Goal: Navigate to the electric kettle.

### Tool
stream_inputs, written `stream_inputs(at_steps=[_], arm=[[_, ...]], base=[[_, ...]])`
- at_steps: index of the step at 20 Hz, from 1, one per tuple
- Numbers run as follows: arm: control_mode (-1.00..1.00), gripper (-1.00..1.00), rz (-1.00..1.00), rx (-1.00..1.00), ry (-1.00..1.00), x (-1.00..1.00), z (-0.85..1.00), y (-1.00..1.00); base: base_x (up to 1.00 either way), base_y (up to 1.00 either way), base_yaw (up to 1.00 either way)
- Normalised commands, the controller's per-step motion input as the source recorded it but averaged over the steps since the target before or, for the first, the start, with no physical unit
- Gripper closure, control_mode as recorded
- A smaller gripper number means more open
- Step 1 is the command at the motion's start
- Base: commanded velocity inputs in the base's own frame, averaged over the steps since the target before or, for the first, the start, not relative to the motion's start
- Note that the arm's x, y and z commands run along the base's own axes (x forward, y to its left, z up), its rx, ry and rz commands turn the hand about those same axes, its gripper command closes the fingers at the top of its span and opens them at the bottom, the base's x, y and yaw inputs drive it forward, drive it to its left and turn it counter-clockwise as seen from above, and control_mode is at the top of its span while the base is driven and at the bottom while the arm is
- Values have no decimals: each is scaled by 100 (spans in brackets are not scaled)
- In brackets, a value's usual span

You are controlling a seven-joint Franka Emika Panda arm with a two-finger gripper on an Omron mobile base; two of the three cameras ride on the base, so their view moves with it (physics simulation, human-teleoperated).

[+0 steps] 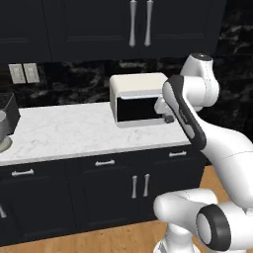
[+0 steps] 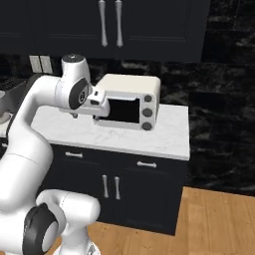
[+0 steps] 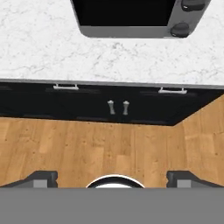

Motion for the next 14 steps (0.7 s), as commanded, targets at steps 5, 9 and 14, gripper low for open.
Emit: stream_inputs(at_steps=[5,9,14], arm=[[100,-100,0,0,0,0,0,0],[100,-100,0,0,0,0,0,0],[100,-100,0,0,0,0,0,0]], base=[[0,85,3],[0,99,2],[0,100,2]])
